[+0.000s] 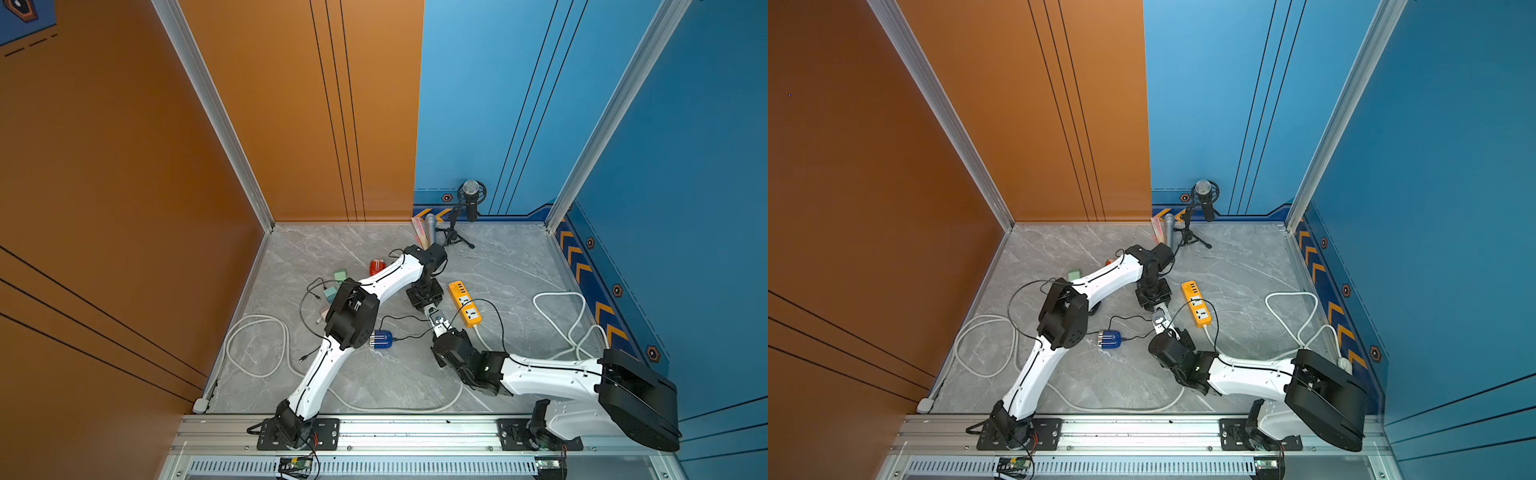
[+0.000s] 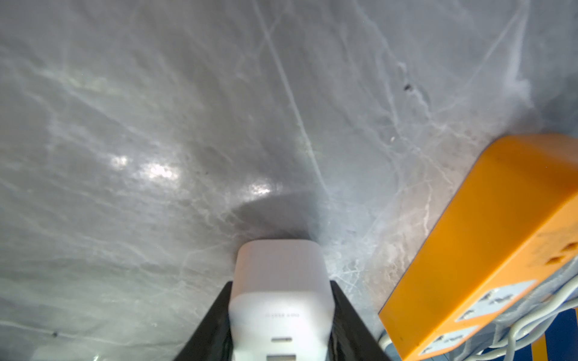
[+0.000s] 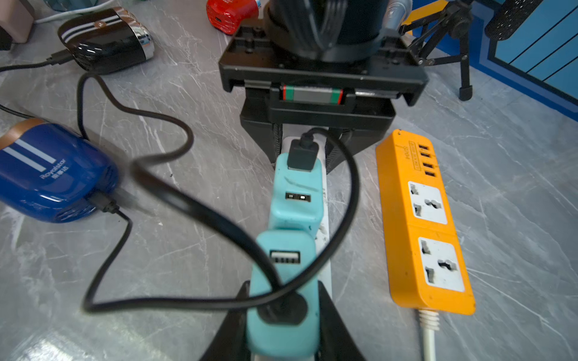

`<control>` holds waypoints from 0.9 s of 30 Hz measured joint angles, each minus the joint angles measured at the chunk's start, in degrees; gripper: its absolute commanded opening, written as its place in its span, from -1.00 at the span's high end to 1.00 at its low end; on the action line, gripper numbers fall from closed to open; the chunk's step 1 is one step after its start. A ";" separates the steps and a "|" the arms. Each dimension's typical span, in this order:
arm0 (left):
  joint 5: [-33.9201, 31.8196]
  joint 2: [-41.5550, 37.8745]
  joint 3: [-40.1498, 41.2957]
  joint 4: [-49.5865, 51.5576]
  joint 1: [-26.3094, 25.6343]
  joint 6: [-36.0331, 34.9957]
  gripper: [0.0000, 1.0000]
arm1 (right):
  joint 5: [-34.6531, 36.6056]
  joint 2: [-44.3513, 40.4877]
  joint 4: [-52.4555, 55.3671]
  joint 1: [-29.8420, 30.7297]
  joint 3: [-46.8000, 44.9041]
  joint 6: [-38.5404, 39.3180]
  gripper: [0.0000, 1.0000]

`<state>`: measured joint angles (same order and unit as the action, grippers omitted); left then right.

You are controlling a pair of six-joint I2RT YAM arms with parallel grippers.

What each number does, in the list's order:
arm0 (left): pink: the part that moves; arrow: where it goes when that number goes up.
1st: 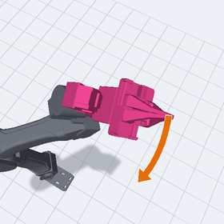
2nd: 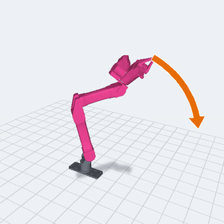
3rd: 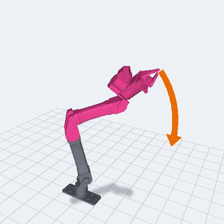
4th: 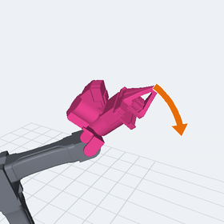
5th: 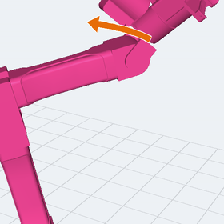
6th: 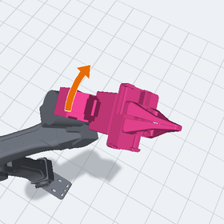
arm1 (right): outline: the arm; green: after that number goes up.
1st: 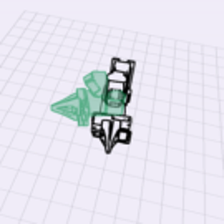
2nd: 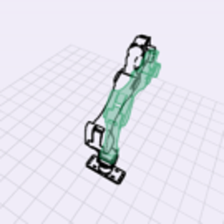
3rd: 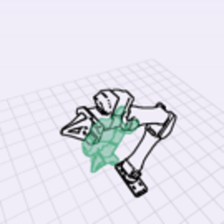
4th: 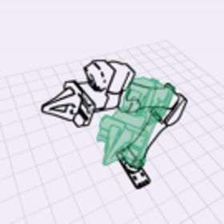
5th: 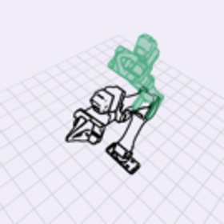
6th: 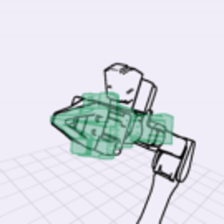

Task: Unplug the electric shaver
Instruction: Remove the plug from the socket.

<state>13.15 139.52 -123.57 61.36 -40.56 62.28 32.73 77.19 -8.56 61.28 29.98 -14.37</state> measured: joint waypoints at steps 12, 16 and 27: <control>-1.46 1.22 -2.45 0.31 -0.04 0.59 0.48 | -14.10 -3.06 1.70 -8.74 0.31 -5.20 0.61; -1.81 1.73 -3.45 1.18 -0.07 0.59 0.49 | -15.65 -2.95 3.26 -9.55 1.36 -5.18 0.64; -2.23 1.75 -3.54 2.58 -0.48 0.81 0.49 | -4.57 0.35 6.47 -2.64 3.98 -0.85 0.70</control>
<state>10.92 141.27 -127.11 63.94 -41.04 63.09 28.16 77.54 -2.09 58.63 33.95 -15.22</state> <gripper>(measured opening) 0.443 0.303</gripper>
